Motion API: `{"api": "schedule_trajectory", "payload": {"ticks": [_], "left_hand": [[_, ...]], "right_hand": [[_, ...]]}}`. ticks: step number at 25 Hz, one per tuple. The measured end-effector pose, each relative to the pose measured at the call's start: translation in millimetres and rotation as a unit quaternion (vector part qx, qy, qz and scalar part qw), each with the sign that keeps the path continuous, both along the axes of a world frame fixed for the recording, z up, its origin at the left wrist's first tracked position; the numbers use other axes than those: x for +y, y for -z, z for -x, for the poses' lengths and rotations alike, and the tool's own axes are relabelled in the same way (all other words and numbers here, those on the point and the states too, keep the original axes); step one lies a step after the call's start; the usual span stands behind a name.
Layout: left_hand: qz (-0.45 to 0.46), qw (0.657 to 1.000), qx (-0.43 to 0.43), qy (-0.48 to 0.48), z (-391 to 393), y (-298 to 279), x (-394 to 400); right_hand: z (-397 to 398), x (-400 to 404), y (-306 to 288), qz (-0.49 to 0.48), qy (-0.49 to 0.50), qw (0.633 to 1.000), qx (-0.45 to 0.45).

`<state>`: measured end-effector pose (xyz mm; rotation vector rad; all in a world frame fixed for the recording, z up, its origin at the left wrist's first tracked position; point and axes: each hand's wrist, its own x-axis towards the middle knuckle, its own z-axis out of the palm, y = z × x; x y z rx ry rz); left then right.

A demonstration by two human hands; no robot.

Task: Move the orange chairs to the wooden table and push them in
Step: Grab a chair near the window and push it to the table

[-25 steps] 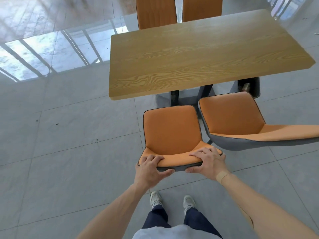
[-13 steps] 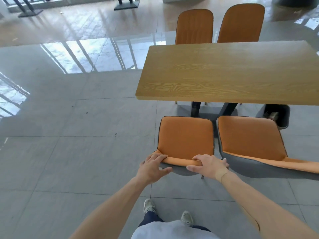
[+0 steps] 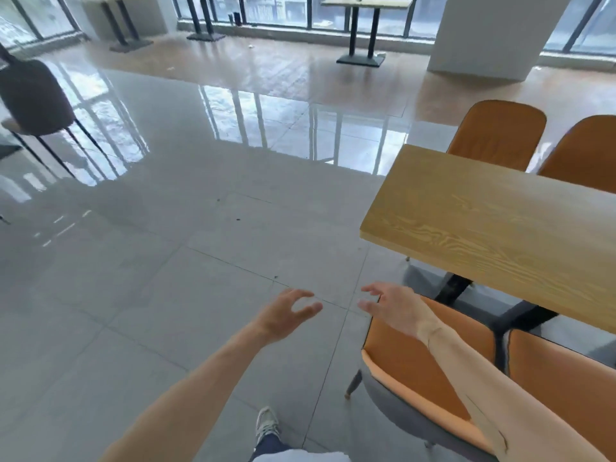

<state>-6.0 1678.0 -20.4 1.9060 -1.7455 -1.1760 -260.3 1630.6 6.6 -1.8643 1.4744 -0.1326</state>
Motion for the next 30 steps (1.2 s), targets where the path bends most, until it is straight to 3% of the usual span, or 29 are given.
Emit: {"api": "schedule_trajectory", "payload": {"ticks": [7, 13, 22, 30], "left_hand": [[0.117, 0.993, -0.003, -0.033, -157, -47, -106], [0.165, 0.986, 0.001, -0.005, -210, -76, -188], [0.268, 0.961, 0.031, 0.060, -183, -119, -378], [0.285, 0.954, 0.067, 0.072, -135, -132, -535]], "right_hand": [[-125, -102, -65, 0.106, -0.028, 0.994, -0.030], [-167, -172, -88, 0.169, -0.010, 0.984, -0.050], [-138, -327, -96, 0.235, 0.056, 0.966, -0.090], [-90, -464, -117, 0.258, 0.115, 0.955, -0.089]]}}
